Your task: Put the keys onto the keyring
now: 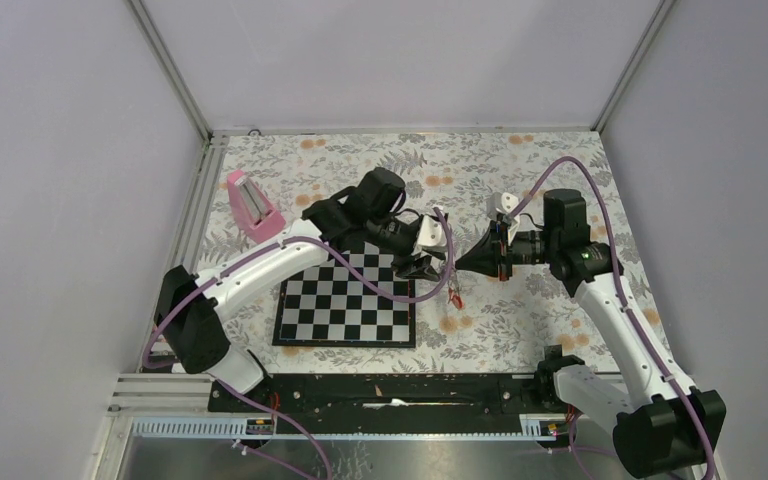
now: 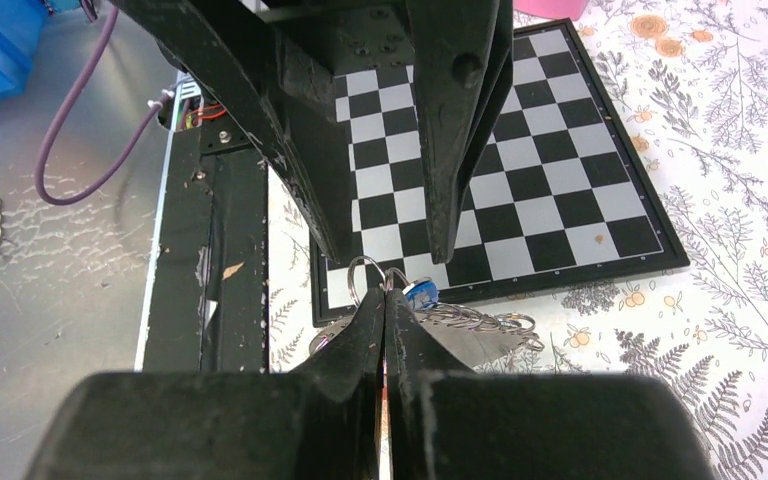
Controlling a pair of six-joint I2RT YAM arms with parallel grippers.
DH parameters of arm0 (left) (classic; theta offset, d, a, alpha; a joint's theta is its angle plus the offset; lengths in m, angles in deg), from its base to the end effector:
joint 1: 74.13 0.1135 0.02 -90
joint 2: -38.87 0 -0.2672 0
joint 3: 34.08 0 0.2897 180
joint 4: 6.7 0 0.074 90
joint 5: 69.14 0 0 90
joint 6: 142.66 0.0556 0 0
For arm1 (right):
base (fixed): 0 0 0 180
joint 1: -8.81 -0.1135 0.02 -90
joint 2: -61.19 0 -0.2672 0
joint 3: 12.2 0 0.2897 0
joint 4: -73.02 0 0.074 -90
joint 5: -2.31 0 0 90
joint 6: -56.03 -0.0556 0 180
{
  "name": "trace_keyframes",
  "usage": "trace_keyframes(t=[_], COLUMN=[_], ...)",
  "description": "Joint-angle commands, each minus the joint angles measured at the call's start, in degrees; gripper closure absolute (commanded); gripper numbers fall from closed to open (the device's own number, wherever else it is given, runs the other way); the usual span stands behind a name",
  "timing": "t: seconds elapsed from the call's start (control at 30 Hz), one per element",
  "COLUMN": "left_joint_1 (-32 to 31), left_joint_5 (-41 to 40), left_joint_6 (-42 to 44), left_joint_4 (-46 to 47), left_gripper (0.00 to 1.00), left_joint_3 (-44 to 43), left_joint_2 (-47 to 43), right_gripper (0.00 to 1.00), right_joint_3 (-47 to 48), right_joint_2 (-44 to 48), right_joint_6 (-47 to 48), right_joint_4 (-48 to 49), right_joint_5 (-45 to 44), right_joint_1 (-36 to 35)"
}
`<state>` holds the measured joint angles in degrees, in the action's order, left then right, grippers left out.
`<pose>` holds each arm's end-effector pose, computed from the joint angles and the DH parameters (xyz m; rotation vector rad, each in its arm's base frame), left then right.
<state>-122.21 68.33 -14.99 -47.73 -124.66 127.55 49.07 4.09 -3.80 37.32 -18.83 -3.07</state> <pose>0.2300 -0.3175 0.3198 1.7778 1.2594 -1.0258 0.2281 0.1010 0.3097 -1.2610 1.3998 1.0340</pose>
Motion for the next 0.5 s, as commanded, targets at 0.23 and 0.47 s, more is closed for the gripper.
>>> trace_keyframes(t=[0.23,0.47], left_joint_1=[-0.2,-0.4], left_joint_5=[-2.7,-1.6], left_joint_6=[3.0,0.2], left_joint_4=[2.2,4.7], left_gripper=[0.58,0.6], left_joint_3=[1.3,1.3], left_joint_2=[-3.6,-3.2], right_gripper=[1.0,1.0], right_joint_3=[2.1,0.8], right_joint_2=[-0.5,-0.7], right_joint_6=[-8.6,-13.3], right_joint_4=[7.4,12.2], right_joint_5=[6.5,7.7], right_joint_1=[0.6,1.3])
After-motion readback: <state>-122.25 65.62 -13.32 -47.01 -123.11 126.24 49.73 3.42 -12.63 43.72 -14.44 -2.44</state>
